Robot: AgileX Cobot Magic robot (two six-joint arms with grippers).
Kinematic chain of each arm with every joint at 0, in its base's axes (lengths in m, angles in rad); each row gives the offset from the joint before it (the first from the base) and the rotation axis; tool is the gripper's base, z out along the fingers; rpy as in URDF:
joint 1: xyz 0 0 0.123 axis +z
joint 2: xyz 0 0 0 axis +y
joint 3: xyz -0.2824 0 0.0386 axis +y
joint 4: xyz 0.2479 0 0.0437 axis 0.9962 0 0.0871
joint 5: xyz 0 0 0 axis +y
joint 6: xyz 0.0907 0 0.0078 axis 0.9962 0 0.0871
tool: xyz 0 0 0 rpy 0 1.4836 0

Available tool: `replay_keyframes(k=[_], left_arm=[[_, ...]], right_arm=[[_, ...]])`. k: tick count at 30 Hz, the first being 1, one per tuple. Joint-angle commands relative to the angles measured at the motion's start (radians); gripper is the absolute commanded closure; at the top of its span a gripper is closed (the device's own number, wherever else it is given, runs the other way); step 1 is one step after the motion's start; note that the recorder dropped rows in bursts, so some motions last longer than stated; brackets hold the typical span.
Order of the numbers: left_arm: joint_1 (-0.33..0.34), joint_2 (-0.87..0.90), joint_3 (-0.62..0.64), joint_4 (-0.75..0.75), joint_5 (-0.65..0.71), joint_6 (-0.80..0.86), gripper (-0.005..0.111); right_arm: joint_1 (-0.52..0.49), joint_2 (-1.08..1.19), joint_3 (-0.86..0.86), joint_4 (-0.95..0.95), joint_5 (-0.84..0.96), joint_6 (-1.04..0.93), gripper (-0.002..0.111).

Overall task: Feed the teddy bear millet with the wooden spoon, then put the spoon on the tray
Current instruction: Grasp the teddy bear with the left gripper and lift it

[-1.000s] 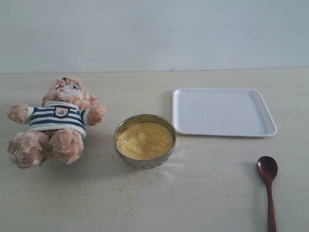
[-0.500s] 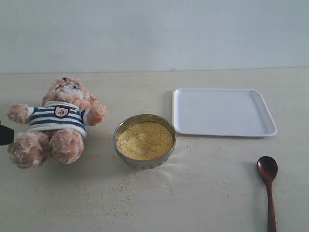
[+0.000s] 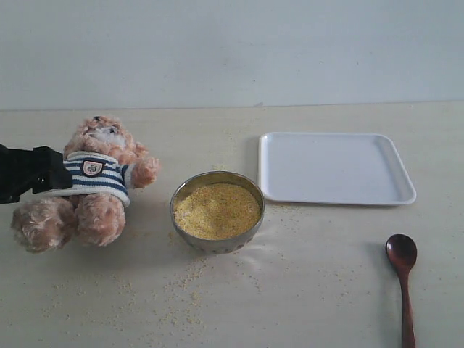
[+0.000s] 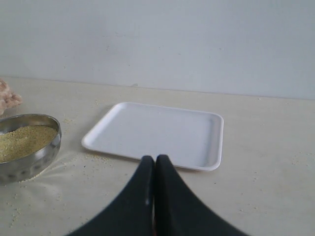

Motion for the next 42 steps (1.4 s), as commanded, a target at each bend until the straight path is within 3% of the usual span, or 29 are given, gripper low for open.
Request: replay_keyframes(k=[1,7,10,16,19,21,24,28,32,35,39,42], left_arm=[[0.019,0.106,-0.070,-0.113,0.000,0.135,0.030],[0.085,0.223,-0.123,-0.328,0.027,0.385,0.030],[0.138,0.299,-0.145,-0.622,0.140,0.693,0.030],[0.164,0.460,-0.157,-0.934,0.264,0.980,0.033],[0.164,0.524,-0.157,-0.943,0.266,1.016,0.047],[0.164,0.533,-0.157,-0.943,0.271,1.037,0.065],[0.188,0.501,-0.157,-0.925,0.377,1.037,0.101],[0.279,0.351,-0.143,-0.733,0.461,0.929,0.102],[0.394,0.095,-0.022,-0.742,0.511,0.907,0.102],[0.447,-0.051,0.060,-0.747,0.645,0.899,0.102],[0.517,-0.235,0.163,-0.676,0.922,0.853,0.102],[0.564,-0.335,0.216,-0.553,0.934,0.754,0.102]], right_arm=[[0.002,-0.005,-0.001,0.002,-0.006,-0.001,0.108],[0.002,-0.005,-0.001,0.002,-0.006,-0.001,0.108],[0.002,-0.005,-0.001,0.002,-0.006,-0.001,0.108],[0.002,-0.005,-0.001,0.002,-0.006,-0.001,0.108],[0.002,-0.005,-0.001,0.002,-0.006,-0.001,0.108],[0.002,-0.005,-0.001,0.002,-0.006,-0.001,0.108],[0.002,-0.005,-0.001,0.002,-0.006,-0.001,0.108],[0.002,-0.005,-0.001,0.002,-0.006,-0.001,0.108],[0.002,-0.005,-0.001,0.002,-0.006,-0.001,0.108],[0.002,-0.005,-0.001,0.002,-0.006,-0.001,0.108],[0.002,-0.005,-0.001,0.002,-0.006,-0.001,0.108],[0.002,-0.005,-0.001,0.002,-0.006,-0.001,0.108]])
